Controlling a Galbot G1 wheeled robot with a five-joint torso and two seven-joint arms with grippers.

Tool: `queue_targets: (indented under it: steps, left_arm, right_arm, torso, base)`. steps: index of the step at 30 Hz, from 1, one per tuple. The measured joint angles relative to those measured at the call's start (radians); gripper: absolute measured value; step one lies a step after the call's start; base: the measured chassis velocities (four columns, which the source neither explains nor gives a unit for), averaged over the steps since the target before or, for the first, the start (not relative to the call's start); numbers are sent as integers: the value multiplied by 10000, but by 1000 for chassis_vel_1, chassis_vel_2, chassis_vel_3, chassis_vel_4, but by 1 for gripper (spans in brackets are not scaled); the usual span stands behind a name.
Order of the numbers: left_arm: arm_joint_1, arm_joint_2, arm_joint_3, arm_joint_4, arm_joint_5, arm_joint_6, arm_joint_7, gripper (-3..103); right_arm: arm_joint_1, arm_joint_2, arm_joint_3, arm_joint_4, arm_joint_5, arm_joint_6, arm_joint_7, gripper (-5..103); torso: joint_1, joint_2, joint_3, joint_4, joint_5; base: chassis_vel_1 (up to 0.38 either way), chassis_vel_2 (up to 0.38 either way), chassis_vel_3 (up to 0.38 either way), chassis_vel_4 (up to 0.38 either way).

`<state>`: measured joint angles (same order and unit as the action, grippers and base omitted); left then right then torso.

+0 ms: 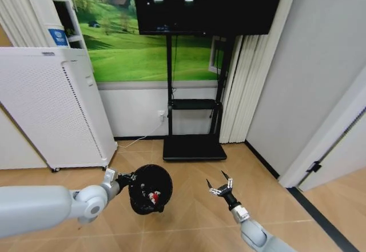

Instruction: Pick up the trash bin and place the garbage on the floor into it.

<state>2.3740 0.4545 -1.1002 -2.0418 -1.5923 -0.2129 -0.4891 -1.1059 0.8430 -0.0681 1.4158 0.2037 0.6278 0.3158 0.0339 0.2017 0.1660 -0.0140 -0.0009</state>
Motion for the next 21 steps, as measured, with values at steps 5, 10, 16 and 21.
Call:
queue_targets:
  steps: [5, 10, 16, 21]
  left_arm:
    - [-70, -408, 132, -273, 155, 41, -16, 7]
    - [-257, -1233, 387, -663, 356, 140, -42, 7]
    - [-279, -2295, 560, -1034, 863, 252, -27, 7]
    - [-269, -2744, 584, -1173, 1080, 274, 19, 7]
  right_arm:
    - [-224, 23, 220, 81, 21, 90, -9, 100]
    - [-589, 67, 508, 128, -105, 167, -94, 100]
    - [-818, 169, 644, 229, -339, 175, -55, 100]
    - [-849, 206, 672, 217, -428, 178, -31, 100]
  torso:
    - [-2, -1, -2, 0, -2]
    - [-8, 1, -6, 1, 3]
    - [-9, 2, -5, 1, 8]
    - [-8, 2, -5, -5, 16]
  base:
    - [407, 327, -394, -302]
    - [343, 196, -343, -208]
    - [105, 50, -89, -71]
    - [-91, -29, 77, 38]
